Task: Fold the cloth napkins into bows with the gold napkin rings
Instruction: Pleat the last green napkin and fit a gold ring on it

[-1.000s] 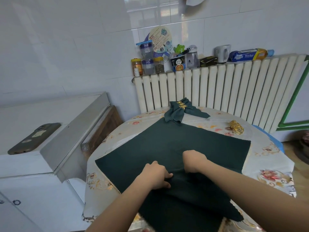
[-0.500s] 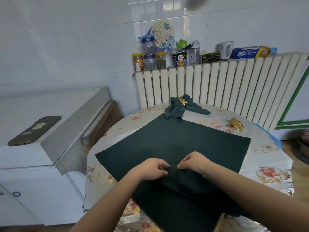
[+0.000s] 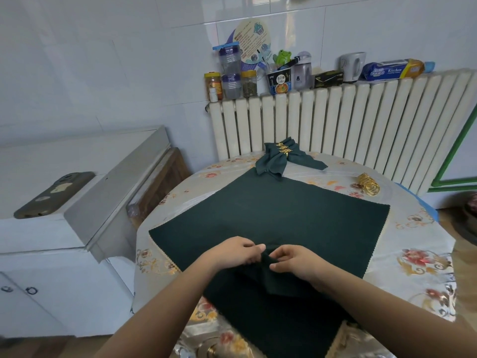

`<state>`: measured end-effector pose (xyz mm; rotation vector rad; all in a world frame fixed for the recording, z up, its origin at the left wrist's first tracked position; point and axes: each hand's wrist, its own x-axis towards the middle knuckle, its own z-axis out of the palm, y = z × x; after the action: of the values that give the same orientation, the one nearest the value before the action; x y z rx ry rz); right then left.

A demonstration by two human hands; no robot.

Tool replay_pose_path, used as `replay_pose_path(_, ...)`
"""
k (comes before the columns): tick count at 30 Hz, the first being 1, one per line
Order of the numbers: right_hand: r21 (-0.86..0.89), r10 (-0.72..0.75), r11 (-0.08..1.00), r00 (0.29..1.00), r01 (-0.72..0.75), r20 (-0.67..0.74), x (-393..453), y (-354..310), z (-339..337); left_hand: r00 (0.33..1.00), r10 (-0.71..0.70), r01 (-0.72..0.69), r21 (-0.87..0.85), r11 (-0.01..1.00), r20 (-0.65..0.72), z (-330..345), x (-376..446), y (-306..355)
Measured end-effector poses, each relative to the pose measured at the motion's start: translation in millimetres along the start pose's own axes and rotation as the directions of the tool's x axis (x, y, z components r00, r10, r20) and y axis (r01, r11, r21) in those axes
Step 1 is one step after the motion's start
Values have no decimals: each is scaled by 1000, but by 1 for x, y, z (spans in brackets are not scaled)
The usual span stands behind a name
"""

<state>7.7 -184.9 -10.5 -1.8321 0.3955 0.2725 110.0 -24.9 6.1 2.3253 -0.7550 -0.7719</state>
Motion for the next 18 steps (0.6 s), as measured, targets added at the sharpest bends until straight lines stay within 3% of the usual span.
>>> replay_pose_path(4,-69,-49,996,998,51,34,-8,-3,2,995,-68,75,98,992,-73,5,4,6)
replay_pose_path(8,-70,-17,997,995,24,95,-15,-7,-4,993,-110,115,127,985,-47,3,5,13)
replay_pose_path(12,-146,-79,982,968,117,239,-15,-9,-16,991,-132,123,271,955,15,-2,7,19)
replay_pose_path(16,-372,-204,913,977,169,-56,1,-4,-20,993,-111,113,367,923,-27,-2,9,21)
replay_pose_path(18,-518,-295,833,948,195,-118,4,-1,-18,997,-66,72,422,904,-29,-1,8,21)
